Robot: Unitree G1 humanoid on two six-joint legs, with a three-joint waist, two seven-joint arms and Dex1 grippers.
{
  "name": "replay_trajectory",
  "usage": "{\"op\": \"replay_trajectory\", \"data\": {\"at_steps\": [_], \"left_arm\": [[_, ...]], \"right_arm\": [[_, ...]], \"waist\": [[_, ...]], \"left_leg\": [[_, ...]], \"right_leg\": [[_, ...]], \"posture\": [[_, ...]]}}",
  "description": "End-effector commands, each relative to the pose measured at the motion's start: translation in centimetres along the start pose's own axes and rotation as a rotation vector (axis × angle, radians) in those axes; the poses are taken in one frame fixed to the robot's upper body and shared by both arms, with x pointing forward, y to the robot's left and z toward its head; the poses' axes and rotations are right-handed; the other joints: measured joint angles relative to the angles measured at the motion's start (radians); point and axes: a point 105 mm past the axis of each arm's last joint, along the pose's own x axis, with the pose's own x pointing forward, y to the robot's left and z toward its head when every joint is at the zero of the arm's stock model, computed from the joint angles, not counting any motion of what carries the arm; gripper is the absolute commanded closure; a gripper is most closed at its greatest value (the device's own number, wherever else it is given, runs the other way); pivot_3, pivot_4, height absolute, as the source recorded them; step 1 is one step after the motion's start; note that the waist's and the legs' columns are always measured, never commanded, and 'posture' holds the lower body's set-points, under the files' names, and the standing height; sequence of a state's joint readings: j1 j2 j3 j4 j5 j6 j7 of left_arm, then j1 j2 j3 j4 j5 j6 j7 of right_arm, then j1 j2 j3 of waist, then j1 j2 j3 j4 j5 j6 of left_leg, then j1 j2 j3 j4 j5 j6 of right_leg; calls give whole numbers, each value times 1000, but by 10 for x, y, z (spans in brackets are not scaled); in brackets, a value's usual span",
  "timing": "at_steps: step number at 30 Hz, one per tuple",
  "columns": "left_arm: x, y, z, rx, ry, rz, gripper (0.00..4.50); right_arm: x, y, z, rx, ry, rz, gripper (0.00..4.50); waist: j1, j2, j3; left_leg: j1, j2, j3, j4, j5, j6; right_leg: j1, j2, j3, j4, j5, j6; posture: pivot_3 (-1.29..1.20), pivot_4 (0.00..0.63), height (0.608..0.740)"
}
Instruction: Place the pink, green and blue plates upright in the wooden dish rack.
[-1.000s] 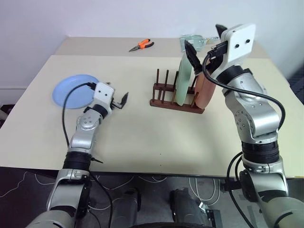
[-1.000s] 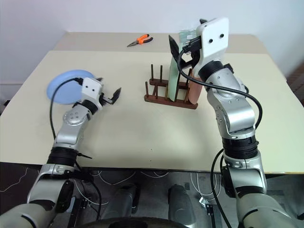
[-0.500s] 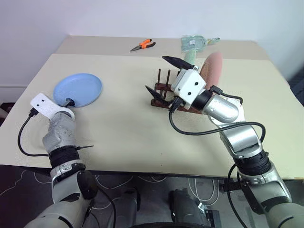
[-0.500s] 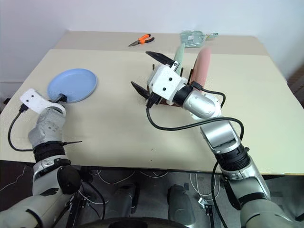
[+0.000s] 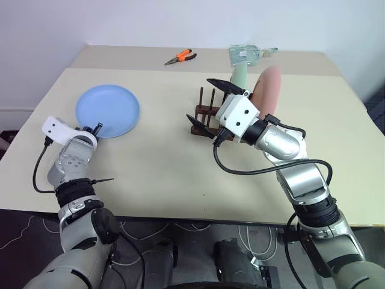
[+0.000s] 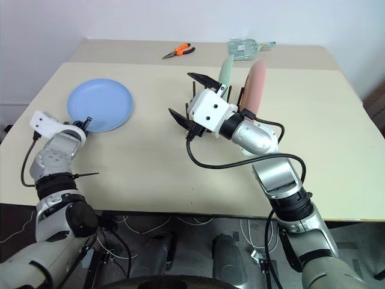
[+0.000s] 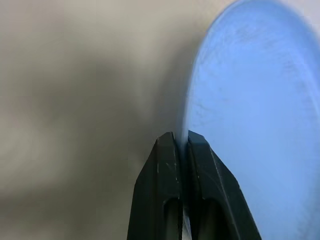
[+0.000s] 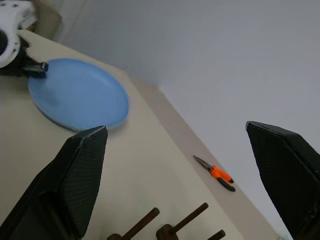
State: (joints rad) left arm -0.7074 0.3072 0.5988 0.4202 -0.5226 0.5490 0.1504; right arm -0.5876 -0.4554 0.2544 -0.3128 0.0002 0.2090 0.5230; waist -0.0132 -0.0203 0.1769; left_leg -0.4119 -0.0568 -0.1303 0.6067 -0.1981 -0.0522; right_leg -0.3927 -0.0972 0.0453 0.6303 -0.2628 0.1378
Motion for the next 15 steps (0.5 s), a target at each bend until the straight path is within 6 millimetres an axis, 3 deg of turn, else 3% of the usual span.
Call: {"op": "replay_trajectory", "data": {"at_steps": [1,6,15], "left_arm": [[-26,-68,24,205,-136,-264,4482],[-70,-108,30,363,-201,-441,4482],[-121,-123,25,268,-115,-582,4482]], "right_arm": [[10,34,19,-125,-62,195,0],[26,61,5,-258,-51,281,0],[72,74,-12,-440,-48,272,0]], "waist": [[-3,0,0],[-10,0,0],[-30,-1,1]], "left_leg": [[0,0,0,0,0,0],[0,1,1,-1,0,-2],[1,2,-1,-2,2,-6]], "right_leg": [[0,0,0,0,0,0],[-1,0,1,0,0,0],[-2,1,1,1,1,-2]], "posture": [[0,150,740],[0,150,740],[0,150,740]]}}
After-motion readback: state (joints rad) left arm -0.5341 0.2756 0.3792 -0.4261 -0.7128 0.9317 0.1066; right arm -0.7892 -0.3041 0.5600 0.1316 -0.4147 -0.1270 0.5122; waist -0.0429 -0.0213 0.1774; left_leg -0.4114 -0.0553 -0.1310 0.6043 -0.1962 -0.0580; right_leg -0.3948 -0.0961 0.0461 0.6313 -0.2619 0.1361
